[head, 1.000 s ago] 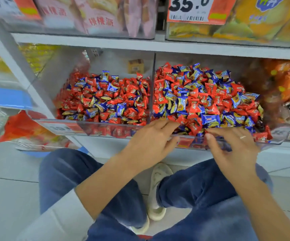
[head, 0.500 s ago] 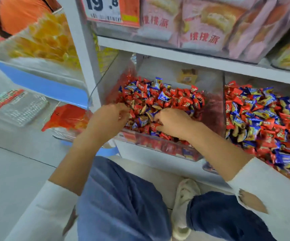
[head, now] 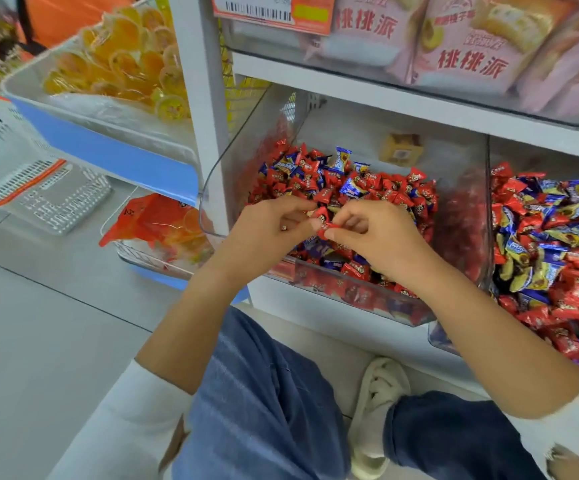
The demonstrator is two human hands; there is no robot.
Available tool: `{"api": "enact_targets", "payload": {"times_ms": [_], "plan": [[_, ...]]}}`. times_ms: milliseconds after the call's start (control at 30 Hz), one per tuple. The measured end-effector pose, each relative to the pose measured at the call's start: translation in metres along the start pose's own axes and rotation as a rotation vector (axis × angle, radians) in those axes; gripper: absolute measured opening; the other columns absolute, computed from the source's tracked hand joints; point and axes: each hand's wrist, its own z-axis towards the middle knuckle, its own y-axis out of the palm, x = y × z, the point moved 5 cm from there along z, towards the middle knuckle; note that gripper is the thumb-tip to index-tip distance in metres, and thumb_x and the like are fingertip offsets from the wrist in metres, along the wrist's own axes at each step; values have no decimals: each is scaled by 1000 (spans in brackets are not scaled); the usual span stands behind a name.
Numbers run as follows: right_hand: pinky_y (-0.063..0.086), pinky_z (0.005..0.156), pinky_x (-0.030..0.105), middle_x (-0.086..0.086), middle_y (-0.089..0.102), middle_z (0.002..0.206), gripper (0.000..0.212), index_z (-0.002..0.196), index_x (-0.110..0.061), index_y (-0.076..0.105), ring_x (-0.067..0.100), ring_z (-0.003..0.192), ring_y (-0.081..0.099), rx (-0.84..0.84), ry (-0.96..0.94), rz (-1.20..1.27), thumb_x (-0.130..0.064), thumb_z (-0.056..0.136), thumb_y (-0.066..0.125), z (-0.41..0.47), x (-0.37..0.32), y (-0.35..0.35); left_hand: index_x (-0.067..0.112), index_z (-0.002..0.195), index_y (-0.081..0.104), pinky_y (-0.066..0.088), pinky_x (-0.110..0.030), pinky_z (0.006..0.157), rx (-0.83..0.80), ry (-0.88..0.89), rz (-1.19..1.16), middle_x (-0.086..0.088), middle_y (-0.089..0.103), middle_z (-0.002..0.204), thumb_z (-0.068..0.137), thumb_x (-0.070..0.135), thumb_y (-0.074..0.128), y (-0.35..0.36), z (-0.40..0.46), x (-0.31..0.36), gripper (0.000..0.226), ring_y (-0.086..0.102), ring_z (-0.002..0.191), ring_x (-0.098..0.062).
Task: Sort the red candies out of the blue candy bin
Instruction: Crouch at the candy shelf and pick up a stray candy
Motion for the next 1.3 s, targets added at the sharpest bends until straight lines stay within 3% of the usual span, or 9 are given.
{"api": "enact_targets", "payload": {"times_ms": [100, 267, 400, 500, 700, 800, 900, 1133, 1300], "plan": [[48, 70, 16, -10, 67, 77, 6, 83, -22, 70, 0, 71, 61, 35, 24, 94, -27, 80, 73, -2, -1, -4, 21, 101, 69, 45, -5, 70, 52, 3, -55, 8, 68, 87, 85, 28, 68, 4, 3, 4, 18, 61, 79, 1], [57, 72, 24, 1, 72, 94, 16, 98, -20, 67, 13, 81, 71, -89, 335, 731, -31, 88, 63, -14, 4, -1, 19, 87, 65, 46, -7, 68, 226, 28, -98, 10, 64, 79, 80, 23, 74, -1, 3, 9, 12, 58, 71, 0], [57, 75, 22, -2, 72, 93, 8, 93, -23, 69, 10, 84, 70, -15, 302, 790, -27, 85, 66, -17, -8, 1, 12, 84, 64, 48, -16, 69, 314, 245, 57, 4, 63, 77, 80, 11, 73, 0, -11, 24, 9, 56, 70, -6], [57, 75, 22, -1, 72, 91, 12, 95, -24, 68, 11, 82, 71, -8, 263, 838, -15, 86, 65, -17, -19, 6, 14, 97, 69, 42, -7, 78, 232, 310, 140, 8, 66, 90, 81, 12, 71, -2, -25, 21, 16, 57, 84, -2], [56, 70, 17, 0, 71, 87, 17, 102, -18, 70, 7, 74, 68, 38, 267, 647, -11, 88, 64, -20, -10, 13, 11, 109, 60, 47, -9, 60, 620, -252, -350, 1, 65, 96, 88, 7, 61, -47, -81, -56, 22, 61, 75, 5], [47, 53, 11, 0, 72, 88, 12, 96, -17, 70, 7, 66, 66, 73, 255, 611, -13, 84, 68, -27, -11, 15, 10, 131, 46, 49, -26, 88, 400, -557, -821, -8, 57, 126, 88, 20, 64, -4, -81, -91, 48, 59, 112, -17], [41, 45, 11, 1, 71, 79, 7, 88, -18, 69, 4, 54, 61, 110, 229, 605, -14, 82, 71, -38, -15, 11, 8, 143, 34, 41, -34, 105, 347, -660, -1018, -9, 46, 139, 89, 28, 63, 23, -78, -105, 64, 50, 124, -21], [42, 44, 15, -3, 68, 60, 9, 82, -18, 69, 7, 50, 60, 67, 246, 566, -9, 82, 70, -62, -15, 31, 13, 84, 57, 50, -30, 92, 237, -525, -1071, 1, 61, 87, 93, 25, 57, 34, -81, -99, 15, 60, 99, -20], [47, 53, 14, 0, 70, 71, 13, 81, -24, 67, 10, 57, 65, 178, 216, 516, -11, 83, 70, -66, -16, 32, 7, 107, 53, 54, -31, 87, 250, -481, -1089, -9, 58, 106, 89, 20, 65, 43, -83, -91, 25, 61, 110, -28]]}}
